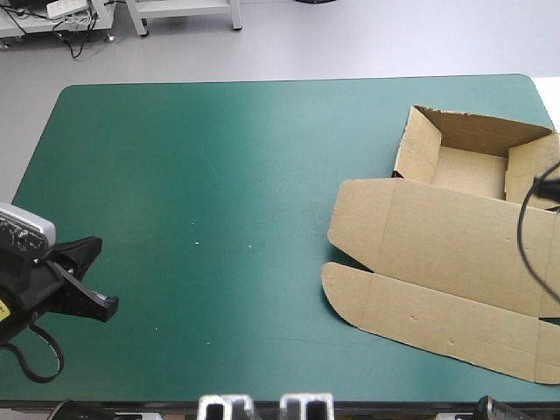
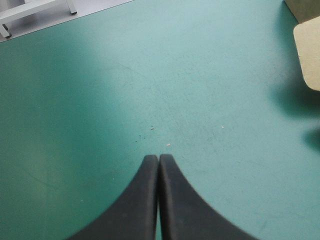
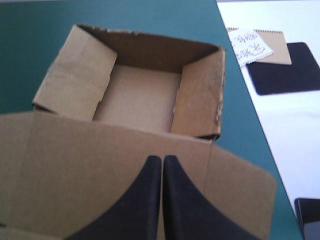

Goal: Fold the box

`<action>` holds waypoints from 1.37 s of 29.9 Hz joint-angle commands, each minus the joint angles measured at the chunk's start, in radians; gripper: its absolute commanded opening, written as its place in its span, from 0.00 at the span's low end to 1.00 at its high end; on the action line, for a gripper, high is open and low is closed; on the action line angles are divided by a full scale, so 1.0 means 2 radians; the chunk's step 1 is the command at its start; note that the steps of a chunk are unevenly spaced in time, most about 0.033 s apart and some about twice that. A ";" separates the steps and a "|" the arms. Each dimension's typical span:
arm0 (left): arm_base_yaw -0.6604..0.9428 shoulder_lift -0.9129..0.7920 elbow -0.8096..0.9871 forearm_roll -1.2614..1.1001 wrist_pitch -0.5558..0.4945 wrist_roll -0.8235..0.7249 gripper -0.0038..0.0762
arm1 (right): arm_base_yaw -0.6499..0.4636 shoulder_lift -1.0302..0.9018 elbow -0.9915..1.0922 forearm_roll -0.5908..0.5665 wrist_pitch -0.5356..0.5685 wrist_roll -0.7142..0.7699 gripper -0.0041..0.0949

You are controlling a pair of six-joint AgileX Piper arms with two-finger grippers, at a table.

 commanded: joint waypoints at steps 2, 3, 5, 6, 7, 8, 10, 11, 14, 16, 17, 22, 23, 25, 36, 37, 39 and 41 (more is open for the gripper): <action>0.000 -0.041 0.054 0.005 -0.043 0.007 0.03 | -0.002 -0.099 0.128 0.008 -0.015 -0.039 0.04; 0.000 -0.056 0.076 0.006 -0.046 0.006 0.03 | -0.002 -0.121 0.162 0.008 -0.021 -0.049 0.04; 0.000 -0.084 0.121 0.006 -0.054 0.006 0.03 | -0.002 -0.161 0.220 0.011 -0.039 -0.051 0.04; 0.000 -0.100 0.142 0.005 -0.060 0.006 0.03 | -0.002 -0.177 0.250 0.018 -0.050 -0.051 0.04; 0.000 -0.116 0.162 0.003 -0.067 0.006 0.03 | 0.001 -0.189 0.273 0.024 -0.060 -0.054 0.04; 0.000 -0.128 0.178 0.003 -0.074 0.006 0.03 | 0.006 -0.201 0.299 0.036 -0.071 -0.064 0.04; 0.000 -0.156 0.212 0.001 -0.081 0.004 0.03 | 0.026 -0.216 0.343 0.055 -0.083 -0.091 0.04; 0.000 -0.168 0.226 -0.002 -0.081 0.004 0.03 | 0.044 -0.222 0.361 0.063 -0.086 -0.099 0.04; 0.000 -0.196 0.253 -0.010 -0.084 0.004 0.03 | 0.088 -0.228 0.397 0.061 -0.100 -0.105 0.04; 0.000 -0.207 0.267 -0.012 -0.088 0.004 0.03 | 0.112 -0.229 0.406 0.061 -0.109 -0.105 0.04; 0.000 -0.211 0.272 -0.012 -0.086 0.004 0.03 | 0.123 -0.229 0.409 0.061 -0.110 -0.105 0.04; 0.000 -0.214 0.303 -0.016 -0.079 0.004 0.03 | 0.158 -0.229 0.424 0.059 -0.129 -0.110 0.04; 0.000 -0.214 0.301 -0.015 -0.079 0.004 0.03 | 0.158 -0.229 0.429 0.059 -0.127 -0.110 0.04; 0.000 -0.214 0.301 -0.016 -0.080 0.004 0.03 | 0.157 -0.229 0.440 0.058 -0.123 -0.107 0.04; 0.000 -0.214 0.301 -0.016 -0.081 0.004 0.03 | 0.157 -0.291 0.471 0.056 -0.125 -0.105 0.04; 0.000 -0.214 0.301 -0.016 -0.081 0.004 0.03 | 0.157 -0.299 0.471 0.051 -0.120 -0.105 0.04; 0.000 -0.214 0.301 -0.016 -0.081 0.004 0.03 | 0.157 -0.317 0.472 0.037 -0.111 -0.105 0.04; 0.000 -0.214 0.301 -0.016 -0.081 0.005 0.03 | 0.157 -0.331 0.473 0.027 -0.108 -0.105 0.04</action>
